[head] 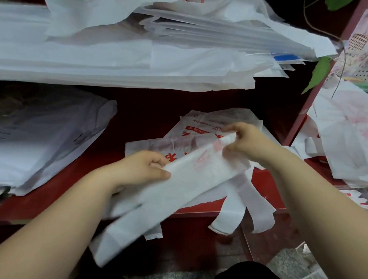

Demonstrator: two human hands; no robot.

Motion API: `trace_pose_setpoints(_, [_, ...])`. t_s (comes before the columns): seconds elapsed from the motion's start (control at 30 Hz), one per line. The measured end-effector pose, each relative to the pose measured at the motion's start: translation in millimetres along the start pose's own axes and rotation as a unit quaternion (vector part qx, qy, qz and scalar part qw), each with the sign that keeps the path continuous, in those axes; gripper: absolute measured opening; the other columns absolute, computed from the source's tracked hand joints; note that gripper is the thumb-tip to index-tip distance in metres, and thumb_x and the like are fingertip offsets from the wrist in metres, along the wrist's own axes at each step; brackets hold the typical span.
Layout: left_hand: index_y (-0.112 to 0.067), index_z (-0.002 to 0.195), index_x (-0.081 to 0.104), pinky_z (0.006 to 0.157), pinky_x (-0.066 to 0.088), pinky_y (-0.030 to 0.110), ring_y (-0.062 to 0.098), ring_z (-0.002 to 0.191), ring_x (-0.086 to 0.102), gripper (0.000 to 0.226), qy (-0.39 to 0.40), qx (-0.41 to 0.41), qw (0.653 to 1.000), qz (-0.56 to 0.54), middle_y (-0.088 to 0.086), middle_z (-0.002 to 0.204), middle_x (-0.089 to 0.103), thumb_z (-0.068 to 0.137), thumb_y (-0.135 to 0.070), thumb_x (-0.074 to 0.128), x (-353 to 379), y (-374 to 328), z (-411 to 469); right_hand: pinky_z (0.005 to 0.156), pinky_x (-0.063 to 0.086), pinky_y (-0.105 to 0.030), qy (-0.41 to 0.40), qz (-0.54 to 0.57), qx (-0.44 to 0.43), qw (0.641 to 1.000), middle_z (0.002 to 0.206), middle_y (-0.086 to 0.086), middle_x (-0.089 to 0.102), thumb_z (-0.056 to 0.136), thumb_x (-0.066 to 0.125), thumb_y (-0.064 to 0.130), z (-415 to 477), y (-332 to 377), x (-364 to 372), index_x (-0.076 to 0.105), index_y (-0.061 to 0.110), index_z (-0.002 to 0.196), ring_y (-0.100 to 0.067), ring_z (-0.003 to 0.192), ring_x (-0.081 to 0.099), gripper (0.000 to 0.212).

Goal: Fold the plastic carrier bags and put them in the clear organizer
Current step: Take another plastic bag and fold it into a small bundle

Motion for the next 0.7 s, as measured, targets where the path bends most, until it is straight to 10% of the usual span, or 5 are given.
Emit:
trace_pose_setpoints(0.2, [-0.028, 0.084, 0.055, 0.051, 0.037, 0.01, -0.003, 0.048, 0.049, 0.026, -0.059, 0.013, 0.996, -0.065, -0.008, 0.06, 0.055, 0.084, -0.003, 0.062, 28, 18, -22, 0.086, 0.04, -0.022, -0.005, -0.116, -0.04, 0.992, 0.13, -0.006, 0.053, 0.078, 0.057, -0.002, 45, 21, 39, 0.047, 0.016, 0.132, -0.022, 0.118, 0.05, 0.058])
trace_pose_setpoints(0.33, [-0.03, 0.096, 0.065, 0.073, 0.045, 0.012, 0.012, 0.085, 0.06, 0.034, -0.025, 0.021, 0.999, 0.03, -0.008, 0.095, 0.063, 0.094, -0.003, 0.044, 38, 28, -31, 0.084, 0.04, -0.022, 0.05, -0.173, -0.079, 0.98, 0.131, -0.009, 0.053, 0.082, 0.054, -0.001, 64, 28, 73, 0.043, 0.017, 0.134, -0.023, 0.114, 0.053, 0.057])
trace_pose_setpoints(0.47, [-0.032, 0.126, 0.052, 0.077, 0.031, -0.003, -0.005, 0.091, 0.045, 0.046, 0.008, 0.064, 0.99, 0.129, -0.026, 0.098, 0.039, 0.094, -0.001, 0.04, 39, 32, -36, 0.095, 0.032, -0.024, 0.004, -0.246, -0.122, 0.962, 0.139, -0.006, 0.043, 0.086, 0.051, 0.007, 55, 27, 83, 0.039, 0.018, 0.137, -0.023, 0.125, 0.041, 0.054])
trace_pose_setpoints(0.7, [-0.032, 0.117, 0.063, 0.077, 0.029, 0.001, -0.007, 0.083, 0.032, 0.051, -0.045, 0.214, 0.939, 0.266, -0.026, 0.084, 0.036, 0.069, -0.046, 0.049, 47, 25, -45, 0.098, 0.039, -0.036, -0.067, -0.18, -0.328, 0.925, 0.104, -0.013, 0.068, 0.065, 0.034, 0.009, -61, 0, 76, 0.065, 0.002, 0.101, -0.026, 0.103, 0.058, 0.048])
Point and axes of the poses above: each hand's wrist, its own z-axis towards the middle knuckle, its own x-axis out of the palm, y = z × x, the point moved 5 cm from there along z, towards the middle knuckle
